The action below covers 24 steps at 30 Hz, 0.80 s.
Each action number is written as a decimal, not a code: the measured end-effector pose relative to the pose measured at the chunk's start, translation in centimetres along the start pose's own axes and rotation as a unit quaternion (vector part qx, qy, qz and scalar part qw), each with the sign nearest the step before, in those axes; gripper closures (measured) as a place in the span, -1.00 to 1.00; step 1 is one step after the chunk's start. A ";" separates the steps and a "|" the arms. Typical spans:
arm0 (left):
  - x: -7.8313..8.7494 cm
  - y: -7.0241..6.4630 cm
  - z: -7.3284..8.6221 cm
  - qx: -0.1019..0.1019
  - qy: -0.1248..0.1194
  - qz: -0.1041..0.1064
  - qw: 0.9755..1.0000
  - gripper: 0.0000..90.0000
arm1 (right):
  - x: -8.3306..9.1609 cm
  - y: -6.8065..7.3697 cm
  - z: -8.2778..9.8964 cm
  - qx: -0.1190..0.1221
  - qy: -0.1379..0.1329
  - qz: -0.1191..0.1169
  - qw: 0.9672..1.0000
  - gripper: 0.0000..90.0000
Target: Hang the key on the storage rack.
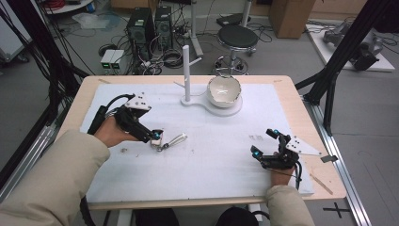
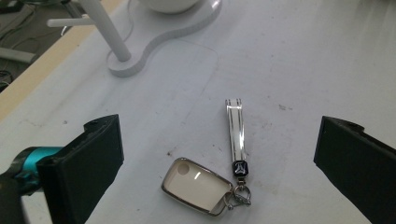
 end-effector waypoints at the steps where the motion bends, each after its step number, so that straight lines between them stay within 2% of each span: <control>1: -0.2 0.0 -0.1 -0.005 0.007 0.001 1.000 -0.96 | 0.0 0.0 0.0 0.000 0.000 0.000 1.000 -0.97; 3: -0.6 -0.1 -0.2 -0.007 0.012 0.003 1.000 -0.96 | 0.0 0.0 0.0 0.000 0.000 0.000 1.000 -0.97; 4: -1.3 -0.3 -0.4 -0.011 0.025 0.008 1.000 -0.96 | 0.0 0.0 0.0 0.000 0.000 0.000 1.000 -0.97; 7: -2.5 -0.6 -0.6 -0.013 0.036 0.019 0.999 -0.96 | 0.0 0.0 0.0 0.000 0.000 0.000 1.000 -0.97; 11: -4.1 -1.0 -0.3 -0.026 0.064 0.027 0.997 -0.96 | 0.0 0.1 0.0 -0.002 0.002 -0.001 1.000 -0.97; 16: -5.5 -1.2 0.0 -0.026 0.087 0.032 0.995 -0.96 | 0.0 0.0 0.0 0.000 0.000 0.000 1.000 -0.97; 18: -6.1 -1.4 0.1 -0.029 0.098 0.036 0.994 -0.96 | 0.0 0.0 0.0 0.000 0.000 0.000 1.000 -0.97; 24: -7.6 -2.1 1.0 -0.029 0.147 0.041 0.988 -0.96 | 0.0 0.0 0.0 0.000 0.000 -0.001 1.000 -0.97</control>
Point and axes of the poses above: each handheld gripper's, and its own axes: x roughly backward along the jaws, z roughly out of its underside, y roughly to its left, the point moved 10 cm from there along -x, roughly forward along the jaws, and after that the axes turned 8 degrees about y, right-handed, at the moved point
